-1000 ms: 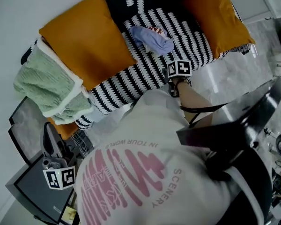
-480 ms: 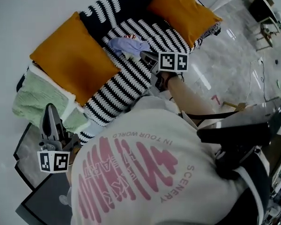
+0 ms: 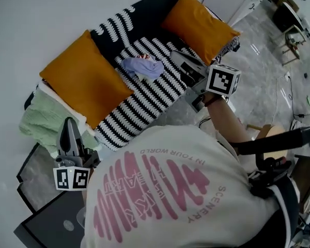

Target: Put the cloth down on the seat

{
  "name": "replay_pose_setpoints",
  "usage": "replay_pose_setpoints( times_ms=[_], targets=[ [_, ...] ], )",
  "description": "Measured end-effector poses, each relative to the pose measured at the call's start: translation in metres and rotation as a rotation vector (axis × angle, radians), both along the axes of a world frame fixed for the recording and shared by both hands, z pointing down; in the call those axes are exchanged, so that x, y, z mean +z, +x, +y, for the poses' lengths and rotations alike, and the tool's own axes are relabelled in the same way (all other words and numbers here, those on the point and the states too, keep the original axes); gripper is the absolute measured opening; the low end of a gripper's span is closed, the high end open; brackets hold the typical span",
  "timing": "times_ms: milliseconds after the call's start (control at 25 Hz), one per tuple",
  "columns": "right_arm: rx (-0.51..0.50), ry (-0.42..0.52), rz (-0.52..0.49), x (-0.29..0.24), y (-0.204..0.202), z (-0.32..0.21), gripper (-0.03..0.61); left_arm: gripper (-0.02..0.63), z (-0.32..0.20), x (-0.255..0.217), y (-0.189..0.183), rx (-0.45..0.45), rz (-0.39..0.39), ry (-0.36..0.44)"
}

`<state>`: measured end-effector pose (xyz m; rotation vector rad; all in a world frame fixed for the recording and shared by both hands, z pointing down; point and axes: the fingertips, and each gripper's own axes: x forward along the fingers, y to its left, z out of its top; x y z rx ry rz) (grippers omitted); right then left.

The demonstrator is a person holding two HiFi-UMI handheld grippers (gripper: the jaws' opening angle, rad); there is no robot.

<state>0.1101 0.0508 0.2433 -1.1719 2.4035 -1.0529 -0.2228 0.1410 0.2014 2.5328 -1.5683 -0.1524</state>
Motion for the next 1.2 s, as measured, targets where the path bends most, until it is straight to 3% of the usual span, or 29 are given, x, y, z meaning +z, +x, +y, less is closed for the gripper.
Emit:
replay_pose_setpoints(
  times_ms=[160, 280, 360, 680, 960, 1200],
  targets=[
    [-0.077, 0.092, 0.049, -0.018, -0.010, 0.012, 0.012, 0.003, 0.009, 0.007, 0.007, 0.012, -0.024, -0.046],
    [-0.105, 0.085, -0.129, -0.031, -0.020, 0.011, 0.011, 0.003, 0.010, 0.009, 0.010, 0.006, -0.008, -0.059],
    [-0.130, 0.089, -0.193, -0.034, -0.027, 0.010, 0.012, 0.003, 0.011, 0.016, 0.012, 0.006, -0.009, -0.076],
    [-0.164, 0.133, 0.034, -0.004, -0.023, 0.025, 0.012, 0.003, 0.017, 0.029, 0.024, 0.003, 0.003, -0.104],
    [-0.121, -0.066, 0.340, 0.071, -0.005, 0.035, 0.011, 0.003, 0.024, 0.037, 0.036, 0.008, 0.020, -0.130],
    [-0.154, -0.111, 0.341, 0.091, -0.014, 0.035, 0.011, 0.004, 0.029, 0.055, 0.030, -0.004, 0.025, -0.162]
  ],
)
